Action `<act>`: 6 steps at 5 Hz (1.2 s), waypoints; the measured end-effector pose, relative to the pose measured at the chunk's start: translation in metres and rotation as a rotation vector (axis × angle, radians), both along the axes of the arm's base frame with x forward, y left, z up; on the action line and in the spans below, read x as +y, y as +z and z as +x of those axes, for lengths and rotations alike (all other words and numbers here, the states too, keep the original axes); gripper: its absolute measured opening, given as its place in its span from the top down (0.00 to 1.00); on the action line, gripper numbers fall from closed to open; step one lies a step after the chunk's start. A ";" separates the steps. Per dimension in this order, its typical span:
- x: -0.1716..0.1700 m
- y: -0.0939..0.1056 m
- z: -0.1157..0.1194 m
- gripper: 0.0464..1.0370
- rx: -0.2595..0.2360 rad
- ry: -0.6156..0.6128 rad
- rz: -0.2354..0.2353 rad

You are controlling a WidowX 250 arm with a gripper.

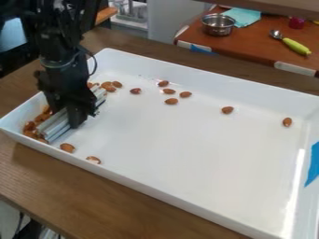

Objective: Sweep into pile

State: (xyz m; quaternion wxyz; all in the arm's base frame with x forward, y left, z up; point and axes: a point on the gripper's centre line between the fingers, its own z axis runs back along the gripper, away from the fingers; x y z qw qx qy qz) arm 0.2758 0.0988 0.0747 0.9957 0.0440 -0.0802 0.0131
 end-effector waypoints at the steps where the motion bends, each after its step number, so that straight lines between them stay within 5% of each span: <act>1: -0.045 0.003 0.021 0.66 -0.033 0.116 -0.081; 3: -0.136 0.019 0.072 0.66 -0.029 0.134 -0.107; 5: -0.192 0.042 0.082 0.66 -0.033 0.092 -0.147; 6: -0.203 0.061 0.091 0.66 -0.061 0.088 -0.209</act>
